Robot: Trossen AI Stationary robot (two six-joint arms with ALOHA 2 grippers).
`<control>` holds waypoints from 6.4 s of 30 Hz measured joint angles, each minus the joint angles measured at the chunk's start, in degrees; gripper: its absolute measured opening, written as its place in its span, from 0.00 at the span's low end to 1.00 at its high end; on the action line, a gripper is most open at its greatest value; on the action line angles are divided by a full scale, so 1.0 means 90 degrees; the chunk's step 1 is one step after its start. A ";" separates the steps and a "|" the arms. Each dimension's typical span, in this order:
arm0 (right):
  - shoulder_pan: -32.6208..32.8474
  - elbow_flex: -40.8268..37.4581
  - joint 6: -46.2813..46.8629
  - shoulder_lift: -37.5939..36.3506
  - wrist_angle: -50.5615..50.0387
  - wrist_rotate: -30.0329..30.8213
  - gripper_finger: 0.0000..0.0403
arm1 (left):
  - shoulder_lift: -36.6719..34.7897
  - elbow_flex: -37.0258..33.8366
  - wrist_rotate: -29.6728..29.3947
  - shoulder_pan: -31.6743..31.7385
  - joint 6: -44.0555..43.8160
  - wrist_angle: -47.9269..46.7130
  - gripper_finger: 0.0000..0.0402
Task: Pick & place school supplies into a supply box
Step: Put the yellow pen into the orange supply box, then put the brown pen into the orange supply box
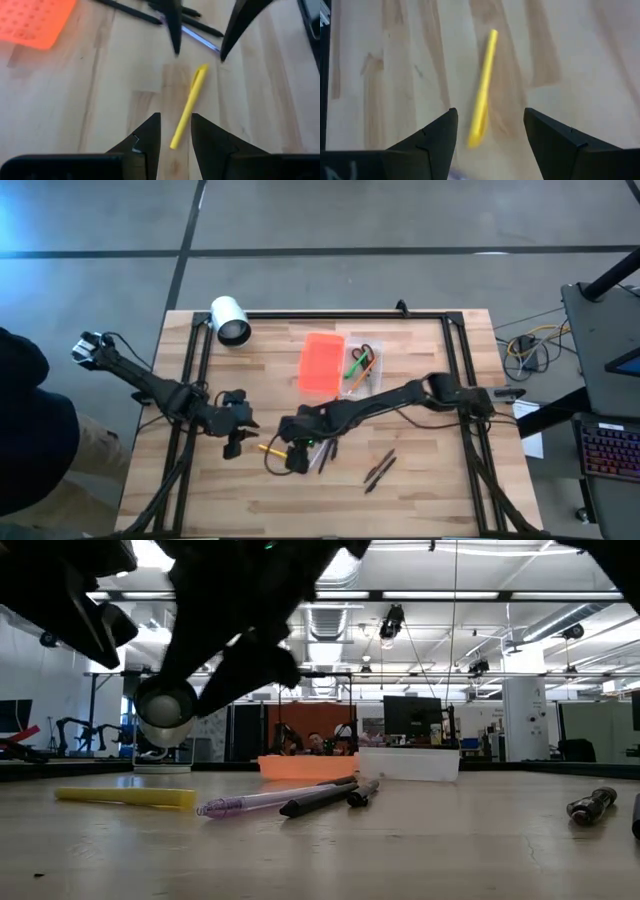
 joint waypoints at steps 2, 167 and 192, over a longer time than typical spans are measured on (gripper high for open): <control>0.0018 0.0363 0.0002 0.0344 0.0017 0.0007 0.54 | -0.0005 0.0000 0.0001 -0.0072 0.0218 -0.0043 0.22; 0.1906 -0.5875 1.0658 -0.3485 -0.0339 0.0853 0.25 | 0.1365 0.0002 -0.0692 -0.0339 -0.5886 0.0594 0.22; 0.1951 -0.3680 0.0569 -0.2826 -0.2578 0.0044 0.32 | 0.1350 0.0002 -0.0263 -0.0339 -0.4289 0.0590 0.22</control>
